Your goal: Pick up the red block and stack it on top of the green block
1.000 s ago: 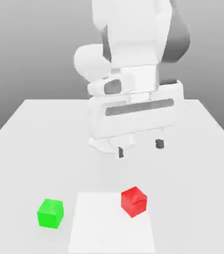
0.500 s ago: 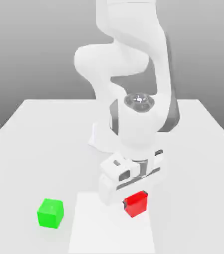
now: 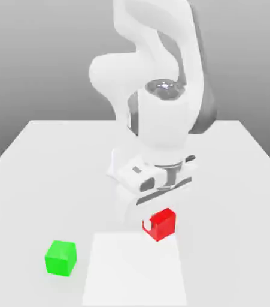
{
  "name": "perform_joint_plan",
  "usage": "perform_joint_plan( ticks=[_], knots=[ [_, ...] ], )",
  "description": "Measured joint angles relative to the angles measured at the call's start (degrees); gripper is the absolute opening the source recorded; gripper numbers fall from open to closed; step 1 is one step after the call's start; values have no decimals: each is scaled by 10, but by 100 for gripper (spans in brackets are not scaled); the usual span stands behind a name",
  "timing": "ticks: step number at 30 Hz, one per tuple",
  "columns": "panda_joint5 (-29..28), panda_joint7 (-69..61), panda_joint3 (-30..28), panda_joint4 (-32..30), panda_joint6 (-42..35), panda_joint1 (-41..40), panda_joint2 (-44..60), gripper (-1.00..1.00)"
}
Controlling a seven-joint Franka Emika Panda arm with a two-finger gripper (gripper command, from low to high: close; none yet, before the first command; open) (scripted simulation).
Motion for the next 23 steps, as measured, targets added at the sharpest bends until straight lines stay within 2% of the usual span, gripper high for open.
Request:
perform_joint_plan(
  ticks=[11, 14, 20, 21, 23],
  knots=[
    [-1, -273, -78, 66, -63, -131, 3, -100],
    [15, -306, -66, 74, -44, -174, 29, -100],
    [62, -343, -37, 78, 29, -165, 109, -100],
    [68, -347, -34, 78, 38, -167, 119, 100],
    [68, -347, -34, 78, 38, -167, 119, 100]
  ],
)
